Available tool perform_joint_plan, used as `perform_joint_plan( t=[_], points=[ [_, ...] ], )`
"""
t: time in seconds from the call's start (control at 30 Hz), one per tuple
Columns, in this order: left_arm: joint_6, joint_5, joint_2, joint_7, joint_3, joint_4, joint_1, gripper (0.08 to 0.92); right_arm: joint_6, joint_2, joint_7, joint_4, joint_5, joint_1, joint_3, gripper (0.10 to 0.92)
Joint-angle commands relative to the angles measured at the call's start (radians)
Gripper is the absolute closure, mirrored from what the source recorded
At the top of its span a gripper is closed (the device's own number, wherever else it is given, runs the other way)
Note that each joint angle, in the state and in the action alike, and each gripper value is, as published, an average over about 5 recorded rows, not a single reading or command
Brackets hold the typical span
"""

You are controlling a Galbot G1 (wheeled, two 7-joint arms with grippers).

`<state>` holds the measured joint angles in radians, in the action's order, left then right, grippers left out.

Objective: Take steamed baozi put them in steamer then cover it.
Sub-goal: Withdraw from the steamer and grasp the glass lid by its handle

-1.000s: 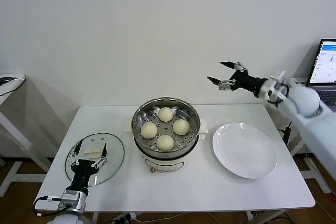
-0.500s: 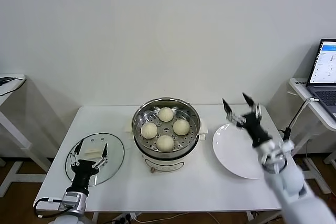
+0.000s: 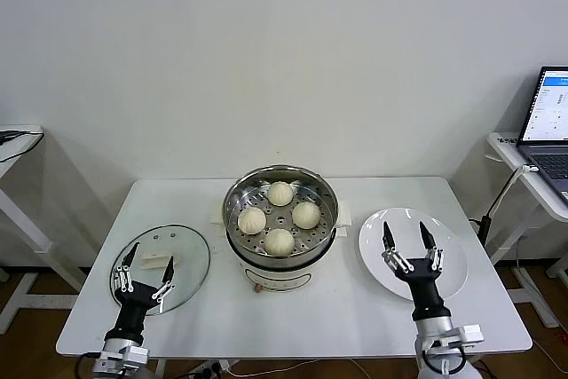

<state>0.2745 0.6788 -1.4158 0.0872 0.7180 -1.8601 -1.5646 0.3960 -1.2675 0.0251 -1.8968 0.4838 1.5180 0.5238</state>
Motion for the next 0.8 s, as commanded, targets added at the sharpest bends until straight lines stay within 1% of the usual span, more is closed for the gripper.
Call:
perform_joint_plan(
  t=[0.03, 0.17, 0.4, 0.57, 0.8],
  points=[
    [0.103, 0.667, 0.023, 0.238, 0.051, 0.189, 0.031, 0.177, 0.044, -0.086, -0.029, 0.021, -0.042, 0.067, -0.015, 0.203],
    [0.089, 0.731, 0.036, 0.248, 0.068, 0.262, 0.084, 0.177, 0.043, -0.084, -0.029, 0.031, -0.039, 0.059, -0.010, 0.203],
    [0.063, 0.789, 0.061, 0.240, 0.068, 0.375, 0.164, 0.177, 0.042, -0.091, -0.028, 0.039, -0.040, 0.049, -0.008, 0.203],
    [0.049, 0.791, 0.067, 0.236, 0.070, 0.410, 0.208, 0.177, 0.043, -0.098, -0.025, 0.058, -0.047, 0.043, -0.012, 0.203],
    [0.031, 0.789, 0.072, 0.226, 0.068, 0.429, 0.263, 0.177, 0.045, -0.103, -0.022, 0.071, -0.055, 0.037, -0.014, 0.203]
  ],
)
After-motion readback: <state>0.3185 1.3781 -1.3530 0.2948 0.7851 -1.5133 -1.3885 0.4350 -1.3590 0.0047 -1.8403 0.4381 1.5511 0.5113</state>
